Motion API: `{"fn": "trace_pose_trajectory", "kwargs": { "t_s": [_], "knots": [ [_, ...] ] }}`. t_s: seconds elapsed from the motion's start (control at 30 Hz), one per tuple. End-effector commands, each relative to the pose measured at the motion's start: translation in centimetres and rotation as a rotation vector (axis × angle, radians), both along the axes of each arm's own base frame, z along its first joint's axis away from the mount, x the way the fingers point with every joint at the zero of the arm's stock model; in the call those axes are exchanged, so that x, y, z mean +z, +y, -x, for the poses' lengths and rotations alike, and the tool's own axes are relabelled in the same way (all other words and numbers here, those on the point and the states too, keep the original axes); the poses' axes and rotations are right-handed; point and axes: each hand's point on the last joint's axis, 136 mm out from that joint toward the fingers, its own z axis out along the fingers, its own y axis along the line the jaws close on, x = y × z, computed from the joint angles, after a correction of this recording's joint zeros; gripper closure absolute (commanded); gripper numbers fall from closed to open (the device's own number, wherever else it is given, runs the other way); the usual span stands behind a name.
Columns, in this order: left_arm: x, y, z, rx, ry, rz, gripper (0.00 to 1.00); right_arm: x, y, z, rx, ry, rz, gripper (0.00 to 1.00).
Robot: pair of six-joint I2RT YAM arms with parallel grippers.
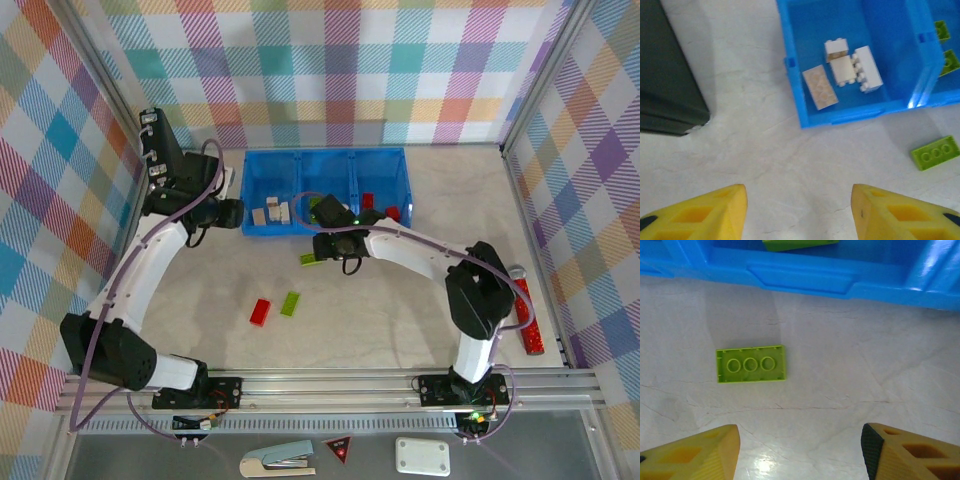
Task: Sort the legos into containers by color
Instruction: Pick up the lego from the center of the table.
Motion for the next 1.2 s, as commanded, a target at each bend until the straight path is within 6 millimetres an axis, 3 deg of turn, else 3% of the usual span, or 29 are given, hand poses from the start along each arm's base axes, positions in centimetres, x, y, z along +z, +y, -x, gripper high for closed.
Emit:
{"fn": "trace_pose_trajectory", "kwargs": {
  "t_s": [0.0, 0.33, 0.5, 0.73, 1.17],
  "knots": [
    [-0.1, 1.6, -0.1, 0.066, -0.045, -0.022, 0.41, -0.4, 1.9, -0.2, 0.007, 0.010, -0.024, 0.33],
    [-2.3, 1.2, 0.1, 0.025, -0.088, -0.010, 0.42, -3.5, 4.3, -0.7, 0.025, 0.054, 0.001, 0.30],
    [-2.8, -0.6, 0.2, -0.033, -0.081, 0.077, 0.43, -4.5, 5.2, -1.2, 0.036, 0.066, 0.018, 0.27],
    [-3.1, -1.3, -0.1, -0.051, -0.050, 0.105, 0.46, -5.5, 5.4, -1.7, 0.046, 0.070, 0.057, 0.19],
    [-3.6, -2.3, 0.0, -0.077, -0.021, 0.146, 0.47, -7.7, 6.1, -2.3, 0.067, 0.094, 0.097, 0.19]
  ]
}}
